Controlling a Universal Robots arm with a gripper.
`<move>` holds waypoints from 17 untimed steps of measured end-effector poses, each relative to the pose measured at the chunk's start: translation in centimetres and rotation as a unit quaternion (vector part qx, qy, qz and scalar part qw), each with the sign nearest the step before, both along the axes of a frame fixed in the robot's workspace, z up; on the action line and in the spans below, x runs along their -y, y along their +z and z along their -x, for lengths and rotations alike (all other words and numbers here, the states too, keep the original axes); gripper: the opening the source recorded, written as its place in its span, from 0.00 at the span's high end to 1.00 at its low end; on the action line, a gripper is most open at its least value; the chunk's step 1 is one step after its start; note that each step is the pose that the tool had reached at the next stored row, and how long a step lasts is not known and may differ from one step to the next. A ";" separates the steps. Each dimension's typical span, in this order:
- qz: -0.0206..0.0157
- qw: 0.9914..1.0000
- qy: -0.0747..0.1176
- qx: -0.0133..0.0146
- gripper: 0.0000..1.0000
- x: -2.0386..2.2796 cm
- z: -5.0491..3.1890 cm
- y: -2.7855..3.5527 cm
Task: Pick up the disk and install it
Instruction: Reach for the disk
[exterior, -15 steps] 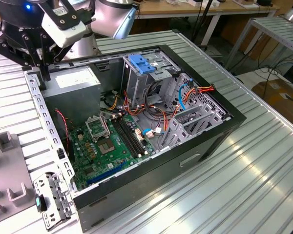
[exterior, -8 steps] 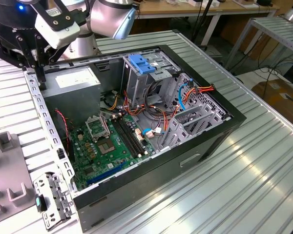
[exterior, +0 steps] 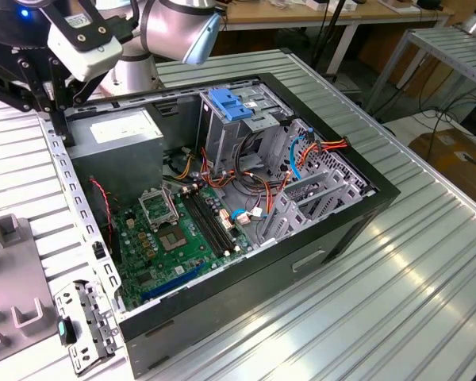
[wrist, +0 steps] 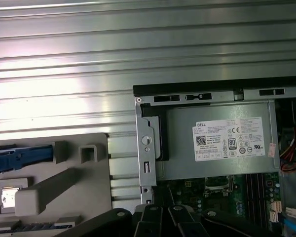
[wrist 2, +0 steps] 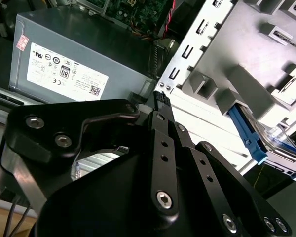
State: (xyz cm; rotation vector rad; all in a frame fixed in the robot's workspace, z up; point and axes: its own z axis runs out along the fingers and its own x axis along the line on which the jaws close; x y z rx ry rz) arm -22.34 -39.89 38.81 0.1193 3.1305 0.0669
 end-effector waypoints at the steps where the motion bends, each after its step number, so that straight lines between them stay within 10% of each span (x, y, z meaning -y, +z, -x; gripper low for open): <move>1: 0.000 1.000 0.000 0.000 0.89 0.00 0.08 0.00; 17: 0.000 1.000 0.000 -0.001 0.89 -0.01 2.59 -0.15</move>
